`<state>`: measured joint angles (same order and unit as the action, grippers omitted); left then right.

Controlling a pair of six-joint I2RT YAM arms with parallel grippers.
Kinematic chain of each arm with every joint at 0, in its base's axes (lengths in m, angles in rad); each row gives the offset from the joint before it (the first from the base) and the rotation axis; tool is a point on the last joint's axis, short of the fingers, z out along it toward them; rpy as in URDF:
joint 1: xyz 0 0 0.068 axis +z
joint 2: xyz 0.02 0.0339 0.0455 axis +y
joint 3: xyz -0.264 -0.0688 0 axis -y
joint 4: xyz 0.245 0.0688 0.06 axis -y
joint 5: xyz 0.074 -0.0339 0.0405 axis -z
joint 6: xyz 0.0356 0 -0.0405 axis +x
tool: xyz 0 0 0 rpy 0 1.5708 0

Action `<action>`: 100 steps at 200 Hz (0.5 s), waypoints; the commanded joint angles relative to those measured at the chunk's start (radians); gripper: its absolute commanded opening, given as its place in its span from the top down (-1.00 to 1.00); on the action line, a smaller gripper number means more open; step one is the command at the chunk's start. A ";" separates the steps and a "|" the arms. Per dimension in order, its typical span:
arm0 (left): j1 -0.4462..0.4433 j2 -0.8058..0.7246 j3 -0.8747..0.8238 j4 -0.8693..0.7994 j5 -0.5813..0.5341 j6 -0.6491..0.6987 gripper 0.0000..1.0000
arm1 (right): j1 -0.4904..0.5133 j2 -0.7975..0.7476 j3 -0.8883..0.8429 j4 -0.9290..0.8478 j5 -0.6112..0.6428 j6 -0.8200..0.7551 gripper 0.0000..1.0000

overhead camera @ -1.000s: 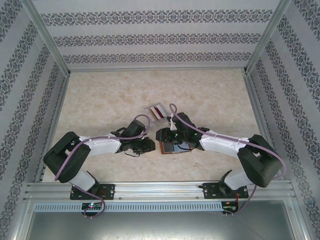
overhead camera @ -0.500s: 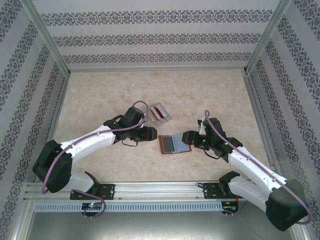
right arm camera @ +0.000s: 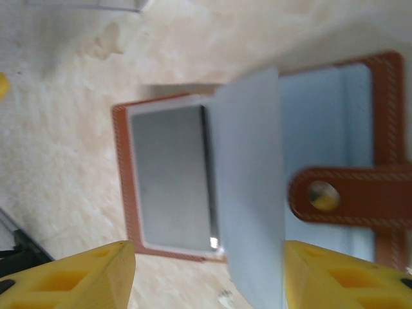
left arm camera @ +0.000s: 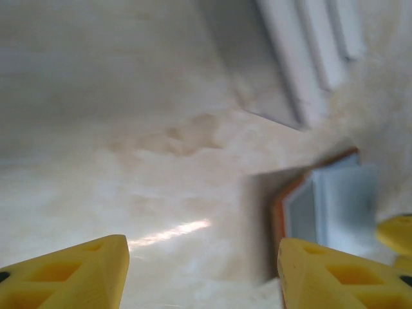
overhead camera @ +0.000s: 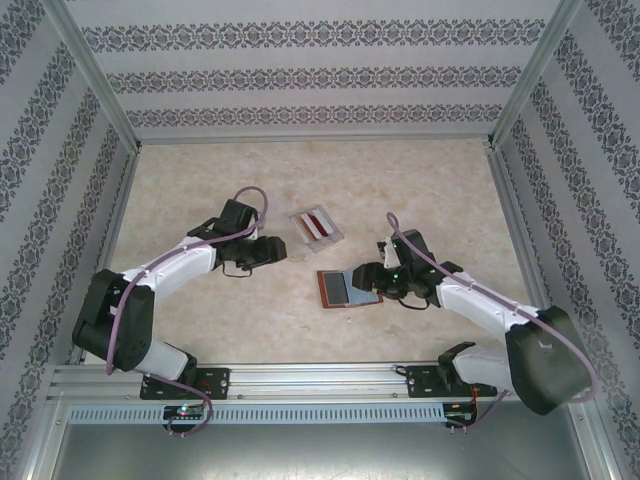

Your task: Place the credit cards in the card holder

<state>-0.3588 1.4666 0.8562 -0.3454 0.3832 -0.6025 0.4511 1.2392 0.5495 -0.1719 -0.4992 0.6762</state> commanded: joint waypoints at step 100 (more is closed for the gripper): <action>0.053 -0.037 -0.301 0.380 -0.268 0.138 -0.32 | 0.148 0.339 0.332 0.184 -0.358 0.057 -0.11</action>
<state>-0.3172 1.4208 0.5922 -0.0998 0.1711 -0.5163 0.6117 1.5852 0.8242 0.0074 -0.7895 0.7223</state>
